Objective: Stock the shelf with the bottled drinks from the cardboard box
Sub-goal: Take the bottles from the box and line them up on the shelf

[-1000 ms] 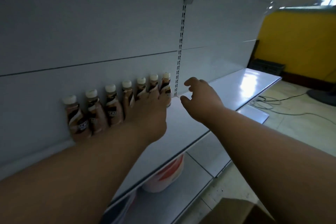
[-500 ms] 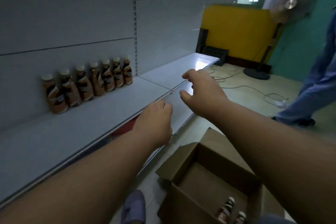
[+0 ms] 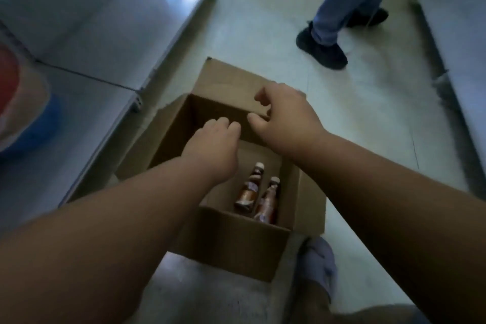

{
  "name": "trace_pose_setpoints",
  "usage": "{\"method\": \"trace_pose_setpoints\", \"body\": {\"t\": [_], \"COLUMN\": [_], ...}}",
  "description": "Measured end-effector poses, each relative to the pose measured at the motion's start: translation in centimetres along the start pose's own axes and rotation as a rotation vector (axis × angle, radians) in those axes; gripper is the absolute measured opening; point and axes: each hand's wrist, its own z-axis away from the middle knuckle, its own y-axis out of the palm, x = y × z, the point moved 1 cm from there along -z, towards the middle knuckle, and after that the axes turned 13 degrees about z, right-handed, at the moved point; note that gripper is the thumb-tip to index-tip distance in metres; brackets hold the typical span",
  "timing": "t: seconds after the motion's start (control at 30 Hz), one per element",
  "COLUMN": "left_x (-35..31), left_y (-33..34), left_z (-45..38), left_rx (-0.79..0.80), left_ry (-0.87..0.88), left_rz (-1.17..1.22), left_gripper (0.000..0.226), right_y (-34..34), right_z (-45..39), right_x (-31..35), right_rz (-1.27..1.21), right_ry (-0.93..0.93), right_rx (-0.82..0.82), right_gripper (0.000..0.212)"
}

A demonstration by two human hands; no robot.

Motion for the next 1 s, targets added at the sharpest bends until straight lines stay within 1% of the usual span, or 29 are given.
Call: {"method": "trace_pose_setpoints", "body": {"t": [0.17, 0.23, 0.3, 0.4, 0.43, 0.47, 0.53, 0.57, 0.6, 0.63, 0.67, 0.7, 0.77, 0.8, 0.83, 0.87, 0.9, 0.93, 1.0], "left_x": [0.5, 0.8, 1.3, 2.6, 3.2, 3.7, 4.7, 5.0, 5.3, 5.6, 5.9, 6.3, 7.6, 8.4, 9.1, 9.8, 10.2, 10.5, 10.6], "left_y": [8.2, 11.0, 13.7, 16.8, 17.7, 18.6, 20.3, 21.1, 21.8, 22.7, 23.6, 24.2, 24.8, 24.8, 24.8, 24.7, 24.8, 24.9, 25.2], "left_z": [-3.9, -5.0, -6.3, -7.6, -7.9, -8.2, -8.7, -8.9, -9.1, -9.3, -9.5, -9.5, -9.5, -9.5, -9.5, -9.6, -9.6, -9.6, -9.3], "left_rx": [0.208, 0.291, 0.345, 0.383, 0.405, 0.431, 0.451, 0.461, 0.483, 0.517, 0.535, 0.516, 0.394, 0.320, 0.255, 0.216, 0.212, 0.233, 0.293], "left_ry": [0.011, 0.005, 0.002, -0.037, -0.079, -0.142, -0.327, -0.440, -0.520, -0.550, -0.566, -0.587, -0.665, -0.714, -0.771, -0.824, -0.861, -0.871, -0.850], "left_rz": [0.028, 0.065, 0.080, 0.110, 0.119, 0.133, 0.184, 0.210, 0.230, 0.258, 0.310, 0.379, 0.493, 0.523, 0.558, 0.596, 0.630, 0.651, 0.662], "left_gripper": [0.044, 0.045, 0.046, 0.048, 0.048, 0.044, 0.030, 0.025, 0.029, 0.035, 0.038, 0.038, 0.037, 0.038, 0.042, 0.048, 0.054, 0.059, 0.062], "right_y": [7.6, 10.7, 13.9, 17.7, 18.7, 19.7, 21.5, 22.4, 23.1, 23.9, 24.7, 25.4, 26.6, 27.3, 28.0, 28.8, 29.6, 30.5, 31.8], "right_z": [1.4, 1.8, 1.7, 1.5, 1.4, 1.4, 1.4, 1.4, 1.4, 1.3, 1.2, 1.2, 1.4, 1.7, 2.0, 2.3, 2.6, 2.6, 2.2], "right_x": [-7.1, -9.0, -10.5, -11.3, -11.3, -11.2, -10.9, -10.7, -10.6, -10.6, -10.8, -11.0, -11.5, -11.9, -12.1, -12.2, -12.1, -12.0, -11.7], "right_rz": [0.010, -0.022, -0.077, -0.077, -0.080, -0.067, 0.086, 0.163, 0.192, 0.146, 0.047, -0.051, -0.151, -0.149, -0.121, -0.078, -0.025, 0.022, 0.038], "right_ry": [0.182, 0.249, 0.325, 0.380, 0.413, 0.442, 0.390, 0.363, 0.346, 0.361, 0.417, 0.493, 0.659, 0.735, 0.792, 0.829, 0.839, 0.835, 0.829], "right_rx": [0.176, 0.310, 0.421, 0.492, 0.553, 0.651, 0.931, 1.039, 1.102, 1.124, 1.107, 1.027, 0.764, 0.693, 0.669, 0.693, 0.752, 0.815, 0.907], "right_gripper": [0.027, 0.024, 0.025, 0.027, 0.027, 0.027, 0.017, 0.013, 0.013, 0.017, 0.018, 0.018, 0.019, 0.024, 0.033, 0.045, 0.056, 0.064, 0.071]}}
